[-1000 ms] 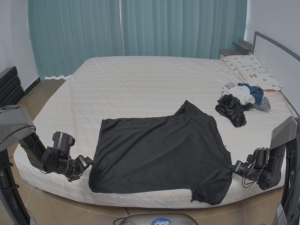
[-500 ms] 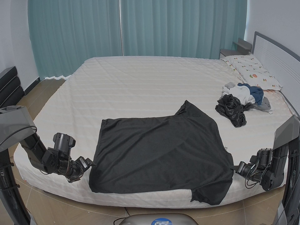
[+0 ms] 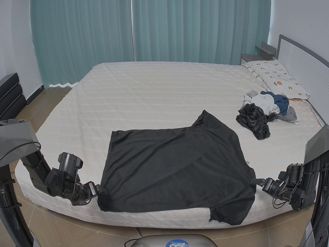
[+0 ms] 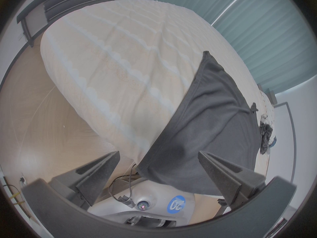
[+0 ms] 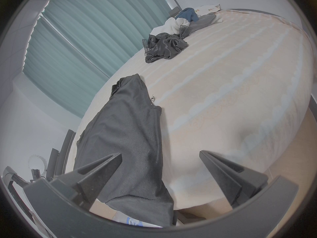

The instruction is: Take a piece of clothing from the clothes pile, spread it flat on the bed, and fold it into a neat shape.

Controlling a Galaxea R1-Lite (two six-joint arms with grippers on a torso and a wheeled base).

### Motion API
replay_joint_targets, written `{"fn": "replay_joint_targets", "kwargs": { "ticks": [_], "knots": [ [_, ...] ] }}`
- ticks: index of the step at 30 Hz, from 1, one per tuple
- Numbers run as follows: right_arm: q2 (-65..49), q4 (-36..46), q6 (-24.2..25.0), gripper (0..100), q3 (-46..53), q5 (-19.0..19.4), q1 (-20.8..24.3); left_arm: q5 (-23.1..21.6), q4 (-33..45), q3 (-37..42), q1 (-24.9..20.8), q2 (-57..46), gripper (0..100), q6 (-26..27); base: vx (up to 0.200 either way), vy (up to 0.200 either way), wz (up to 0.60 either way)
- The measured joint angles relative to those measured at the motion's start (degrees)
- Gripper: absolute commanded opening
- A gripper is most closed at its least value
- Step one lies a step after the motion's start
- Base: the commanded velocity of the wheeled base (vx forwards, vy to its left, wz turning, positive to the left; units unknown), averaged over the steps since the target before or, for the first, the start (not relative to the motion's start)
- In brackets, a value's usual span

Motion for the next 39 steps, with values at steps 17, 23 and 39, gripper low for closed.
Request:
{"fn": "replay_joint_targets", "kwargs": {
  "ticks": [17,23,39],
  "knots": [
    [-0.4,0.0,0.1,100,0.5,0.1,1.9,-7.4,-15.3,9.8,-2.0,3.8,100,25.6,0.000,0.000,0.00],
    [-0.5,0.0,0.1,100,1.0,0.1,2.5,-8.6,-16.0,10.2,-2.0,5.5,100,33.5,0.000,0.000,0.00],
    [-0.7,0.0,0.1,100,1.5,0.1,3.1,-5.6,-21.3,7.7,-3.4,10.7,100,35.5,0.000,0.000,0.00]
  ]
}}
